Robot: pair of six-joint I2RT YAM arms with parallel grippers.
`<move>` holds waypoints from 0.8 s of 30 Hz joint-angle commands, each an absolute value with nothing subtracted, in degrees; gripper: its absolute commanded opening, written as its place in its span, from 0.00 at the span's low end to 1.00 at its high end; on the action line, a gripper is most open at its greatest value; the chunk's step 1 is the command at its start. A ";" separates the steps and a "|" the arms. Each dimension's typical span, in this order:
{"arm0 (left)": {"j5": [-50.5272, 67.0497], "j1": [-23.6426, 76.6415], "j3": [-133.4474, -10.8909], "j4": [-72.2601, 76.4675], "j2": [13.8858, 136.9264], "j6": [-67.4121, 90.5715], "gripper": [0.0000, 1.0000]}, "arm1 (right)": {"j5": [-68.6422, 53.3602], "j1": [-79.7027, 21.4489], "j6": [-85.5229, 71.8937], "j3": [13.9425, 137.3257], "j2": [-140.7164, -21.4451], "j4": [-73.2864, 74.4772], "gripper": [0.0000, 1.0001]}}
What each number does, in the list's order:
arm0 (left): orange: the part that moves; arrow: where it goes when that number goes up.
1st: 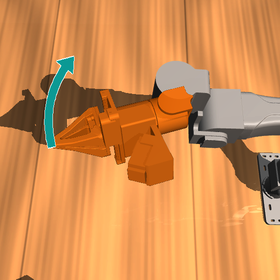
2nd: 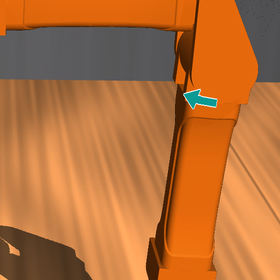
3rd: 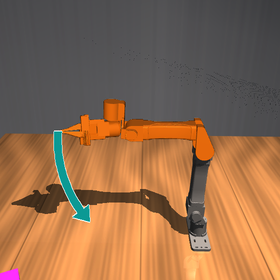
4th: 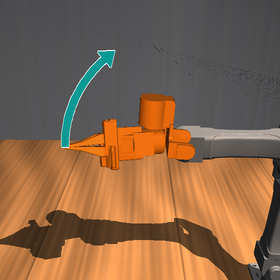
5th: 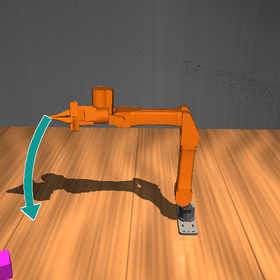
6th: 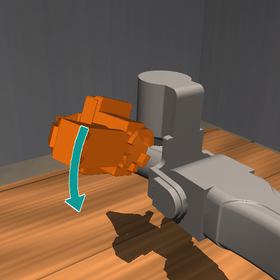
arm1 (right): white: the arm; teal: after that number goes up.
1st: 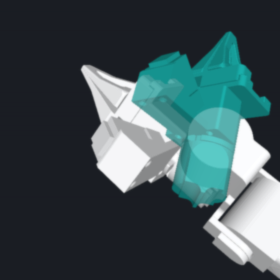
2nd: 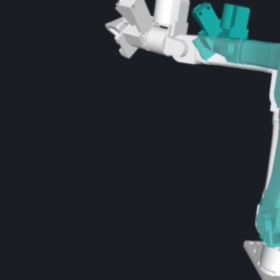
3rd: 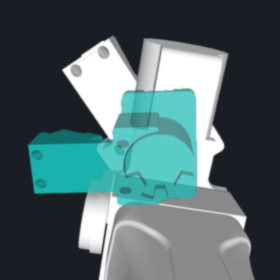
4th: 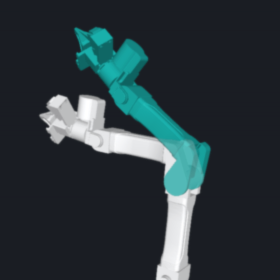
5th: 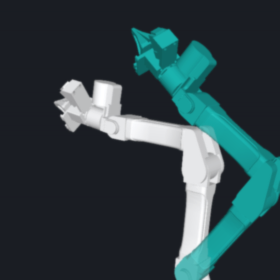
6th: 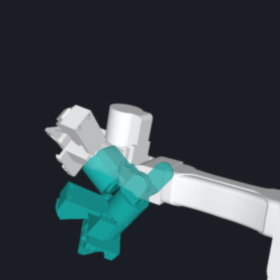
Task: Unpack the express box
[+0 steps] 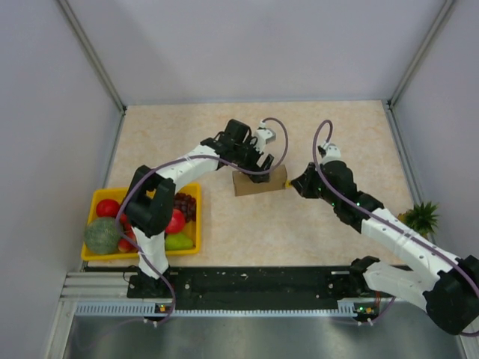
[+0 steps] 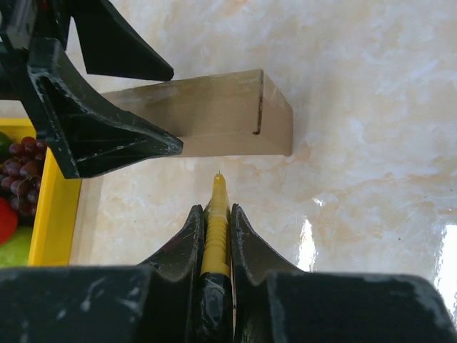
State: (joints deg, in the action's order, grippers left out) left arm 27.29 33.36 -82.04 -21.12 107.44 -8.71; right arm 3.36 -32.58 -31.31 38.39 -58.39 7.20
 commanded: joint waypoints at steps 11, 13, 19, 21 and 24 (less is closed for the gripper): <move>17.41 39.11 -79.46 -18.46 108.81 -13.35 0.76 | 6.24 -26.55 -33.49 40.17 -53.61 12.57 0.00; 16.70 39.64 -78.06 -18.02 108.20 -15.55 0.68 | 6.24 -26.02 -33.31 40.43 -53.79 12.57 0.00; 12.49 40.60 -75.59 -17.23 107.14 -20.30 0.52 | 7.03 -25.66 -32.00 40.78 -53.88 12.22 0.00; 11.61 41.13 -74.71 -16.79 106.00 -22.66 0.50 | 4.49 -25.66 -29.29 40.69 -53.79 9.85 0.00; 11.25 42.01 -72.17 -15.65 103.54 -27.31 0.47 | 4.39 -25.75 -27.43 41.04 -53.44 8.44 0.00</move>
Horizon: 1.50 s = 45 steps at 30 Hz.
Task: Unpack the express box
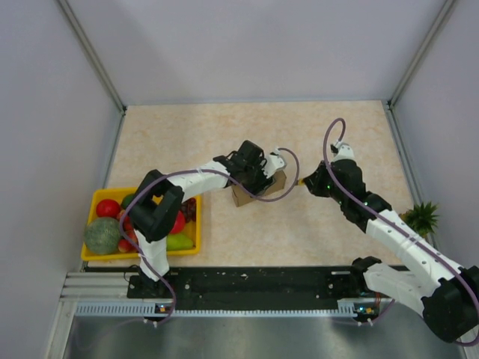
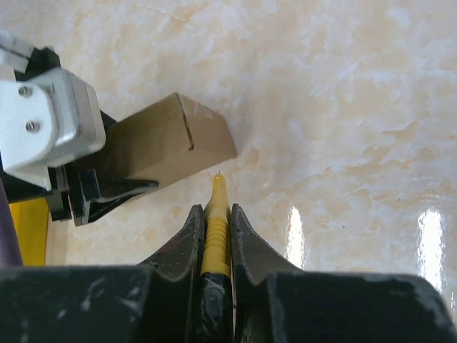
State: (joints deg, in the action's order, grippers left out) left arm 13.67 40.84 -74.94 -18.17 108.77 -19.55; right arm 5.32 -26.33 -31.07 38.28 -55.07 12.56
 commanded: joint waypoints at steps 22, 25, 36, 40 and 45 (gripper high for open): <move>9.23 44.82 -65.30 -13.44 102.22 -37.09 0.38 | -0.18 -25.66 -25.84 37.18 -58.97 -5.98 0.00; 9.58 44.82 -65.92 -13.88 102.48 -36.91 0.38 | -0.26 -25.66 -25.75 37.27 -58.89 -5.27 0.00; 12.13 44.74 -68.03 -17.31 103.27 -37.00 0.37 | 1.93 -25.66 -25.93 37.26 -59.86 -3.79 0.00; 11.87 44.82 -68.12 -17.40 103.53 -37.09 0.36 | 1.42 -25.66 -25.93 37.27 -59.68 -3.16 0.00; 11.43 44.74 -68.64 -17.40 104.06 -37.09 0.36 | 0.53 -25.75 -27.33 36.39 -59.50 -3.78 0.00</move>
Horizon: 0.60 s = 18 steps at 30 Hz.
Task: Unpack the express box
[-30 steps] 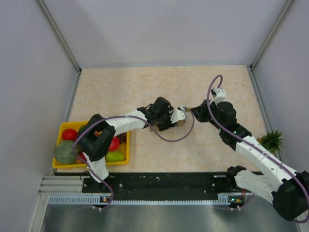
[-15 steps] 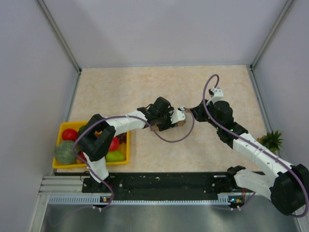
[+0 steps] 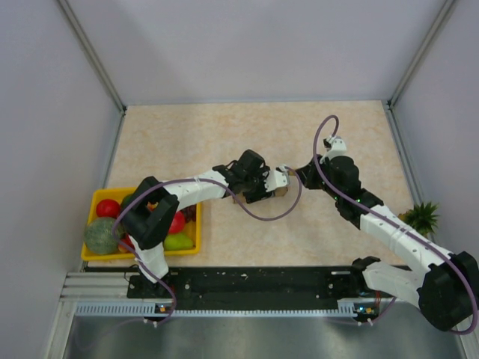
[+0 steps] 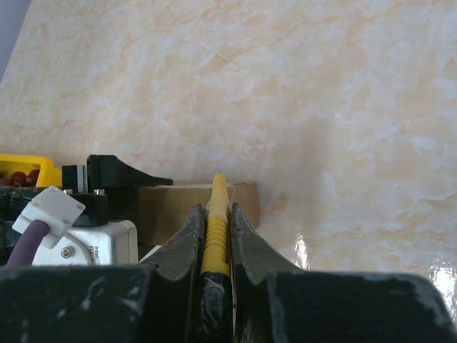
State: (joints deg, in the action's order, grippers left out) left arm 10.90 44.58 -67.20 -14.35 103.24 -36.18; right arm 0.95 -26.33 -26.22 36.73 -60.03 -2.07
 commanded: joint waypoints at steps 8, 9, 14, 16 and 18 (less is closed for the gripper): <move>10.81 44.82 -69.17 -17.93 104.59 -37.00 0.35 | 0.26 -25.66 -27.86 36.12 -60.38 -4.31 0.00; 10.72 44.74 -69.17 -18.02 104.59 -37.09 0.35 | 0.26 -25.75 -28.04 36.12 -60.47 -4.22 0.00; 10.55 44.74 -68.73 -18.02 104.50 -37.26 0.35 | -0.88 -25.66 -28.83 36.03 -60.21 -4.75 0.00; 10.46 44.74 -68.82 -18.11 104.50 -37.18 0.34 | -0.18 -25.66 -29.00 36.30 -59.59 -4.40 0.00; 10.46 44.74 -68.82 -18.02 104.59 -37.35 0.34 | 1.56 -25.75 -29.09 36.65 -58.63 -3.70 0.00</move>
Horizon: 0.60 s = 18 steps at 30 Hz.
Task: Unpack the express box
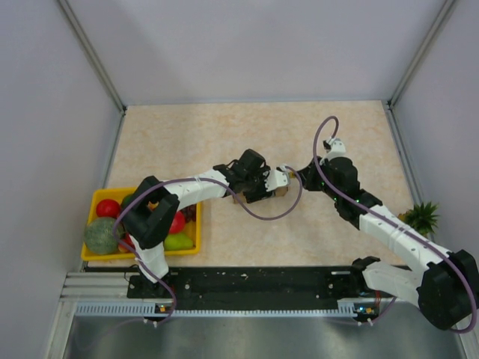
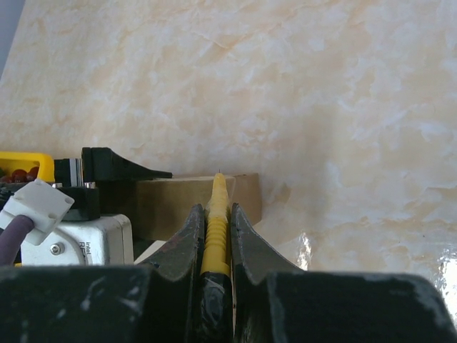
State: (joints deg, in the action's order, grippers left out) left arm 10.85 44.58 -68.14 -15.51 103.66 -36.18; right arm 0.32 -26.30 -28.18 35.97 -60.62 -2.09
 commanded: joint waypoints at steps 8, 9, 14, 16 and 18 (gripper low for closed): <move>10.37 44.74 -68.82 -18.11 104.59 -37.35 0.34 | 1.58 -25.75 -28.74 37.53 -57.13 -2.55 0.00; 10.37 44.82 -68.73 -18.02 104.59 -37.35 0.34 | 1.32 -25.66 -28.74 37.53 -57.13 -2.46 0.00; 10.28 44.74 -68.91 -18.11 104.59 -37.35 0.34 | 0.71 -25.75 -29.00 37.00 -58.36 -2.90 0.00; 10.37 44.74 -68.82 -18.02 104.68 -37.44 0.34 | 0.18 -25.75 -29.27 36.74 -58.71 -3.25 0.00; 10.28 44.82 -68.82 -18.02 104.77 -37.44 0.34 | 0.18 -25.75 -29.53 36.65 -59.06 -3.69 0.00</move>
